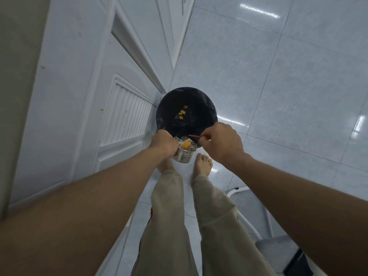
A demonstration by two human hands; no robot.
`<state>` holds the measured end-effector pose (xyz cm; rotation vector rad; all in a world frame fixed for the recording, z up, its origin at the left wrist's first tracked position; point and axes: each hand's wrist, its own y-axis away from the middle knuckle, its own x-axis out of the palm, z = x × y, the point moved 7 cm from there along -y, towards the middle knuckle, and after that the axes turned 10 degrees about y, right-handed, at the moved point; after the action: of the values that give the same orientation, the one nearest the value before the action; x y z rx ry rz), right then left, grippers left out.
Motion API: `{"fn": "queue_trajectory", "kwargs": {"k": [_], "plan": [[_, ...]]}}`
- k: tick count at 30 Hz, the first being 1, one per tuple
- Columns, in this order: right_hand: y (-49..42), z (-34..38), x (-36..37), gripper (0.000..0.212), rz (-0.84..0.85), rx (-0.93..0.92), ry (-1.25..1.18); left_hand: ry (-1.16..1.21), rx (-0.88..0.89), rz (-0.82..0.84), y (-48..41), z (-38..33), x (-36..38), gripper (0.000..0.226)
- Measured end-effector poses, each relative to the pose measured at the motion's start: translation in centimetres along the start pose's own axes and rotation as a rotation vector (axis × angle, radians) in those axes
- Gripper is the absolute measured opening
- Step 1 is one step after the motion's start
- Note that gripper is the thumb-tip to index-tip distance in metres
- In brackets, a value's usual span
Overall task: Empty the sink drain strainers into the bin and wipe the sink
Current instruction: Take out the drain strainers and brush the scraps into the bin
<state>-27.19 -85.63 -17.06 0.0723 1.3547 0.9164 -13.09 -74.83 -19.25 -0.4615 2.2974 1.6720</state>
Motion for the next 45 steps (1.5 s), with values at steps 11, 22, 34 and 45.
{"fn": "queue_trajectory", "kwargs": {"k": [11, 22, 34, 45], "plan": [[-0.2, 0.1, 1.0, 0.022, 0.088, -0.008, 0.02, -0.001, -0.003, 0.008, -0.4, 0.1, 0.2, 0.023], [-0.2, -0.4, 0.8, 0.022, 0.096, -0.008, 0.024, -0.005, -0.006, 0.014, -0.2, 0.2, 0.5, 0.023], [0.4, -0.7, -0.1, 0.017, -0.04, -0.019, 0.033, -0.024, -0.008, 0.005, -0.3, 0.4, 0.1, 0.025], [0.5, 0.8, 1.9, 0.02, 0.146, -0.117, 0.16, -0.028, 0.03, 0.037, -0.1, 0.5, 0.8, 0.032]]}}
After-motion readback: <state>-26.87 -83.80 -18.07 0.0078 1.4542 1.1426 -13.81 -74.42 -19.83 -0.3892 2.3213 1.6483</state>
